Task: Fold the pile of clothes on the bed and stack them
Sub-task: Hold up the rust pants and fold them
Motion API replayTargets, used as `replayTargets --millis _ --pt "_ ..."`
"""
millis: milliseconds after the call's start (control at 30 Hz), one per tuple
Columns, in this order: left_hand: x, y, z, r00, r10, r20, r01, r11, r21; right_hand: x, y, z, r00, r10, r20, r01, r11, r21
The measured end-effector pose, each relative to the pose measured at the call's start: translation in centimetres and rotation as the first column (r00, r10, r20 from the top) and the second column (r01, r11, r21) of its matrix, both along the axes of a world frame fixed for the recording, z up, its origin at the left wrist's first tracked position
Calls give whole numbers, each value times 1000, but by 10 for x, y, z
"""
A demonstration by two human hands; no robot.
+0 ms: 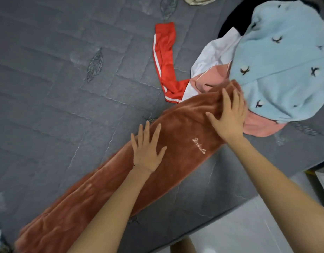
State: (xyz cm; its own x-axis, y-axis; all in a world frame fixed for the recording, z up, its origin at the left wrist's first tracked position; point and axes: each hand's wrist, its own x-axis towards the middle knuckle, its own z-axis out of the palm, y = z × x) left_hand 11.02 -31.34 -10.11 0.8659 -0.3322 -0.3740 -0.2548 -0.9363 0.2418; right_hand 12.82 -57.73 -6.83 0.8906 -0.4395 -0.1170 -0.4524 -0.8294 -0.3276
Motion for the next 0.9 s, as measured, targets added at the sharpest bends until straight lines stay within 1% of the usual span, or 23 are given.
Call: replayTargets --millis 67,133,233,267,333,400,500,533,567,633,667,700,733,767,800,833,900 --pt "3 -7 0 1000 17 -24 -17 1000 9 7 -20 -4 1000 -29 8 29 998 54" --pt "7 -10 3 999 26 -35 -26 1000 1 15 -37 -5 994 -107 -15 108 983 147" --pt "12 -11 5 1000 1 -8 -1 1000 -22 24 -51 -5 981 -183 -57 191 911 366" --pt "13 -11 6 1000 1 4 -1 999 -38 25 -52 -4 976 -203 -83 219 887 407" --pt "16 -10 7 1000 20 9 -20 996 -83 24 -51 -3 962 -232 -144 271 871 409" --pt "17 -11 11 999 45 -25 -48 987 -156 25 -43 3 961 -209 -180 261 900 350" --pt "13 -11 17 994 74 -86 -96 952 -291 22 -28 11 974 -60 -216 89 988 124" --pt "11 -10 18 993 71 -91 -97 941 -323 19 -23 13 972 -26 -232 49 994 94" --pt "9 -8 19 994 64 -84 -90 932 -351 16 -18 14 972 1 -234 31 991 133" --pt "5 -4 22 995 47 -90 -80 905 -418 11 -7 19 980 31 -199 25 962 273" --pt "4 -2 24 990 50 -128 -105 879 -465 9 1 22 979 49 -199 11 957 289" --pt "2 -1 28 977 67 -205 -167 836 -523 7 12 26 976 71 -207 -13 964 267" --pt "-1 0 32 945 89 -316 -264 776 -572 5 25 29 974 96 -206 -51 976 212" --pt "-5 1 38 891 107 -441 -380 706 -598 3 41 34 974 116 -195 -87 984 154" --pt "-8 3 43 824 121 -553 -493 634 -596 2 58 40 975 126 -181 -103 986 132" --pt "-11 4 49 758 131 -639 -587 564 -581 1 76 45 977 134 -166 -109 983 148" --pt "-16 9 60 647 170 -744 -730 420 -539 -5 115 53 980 163 -113 -133 964 232"
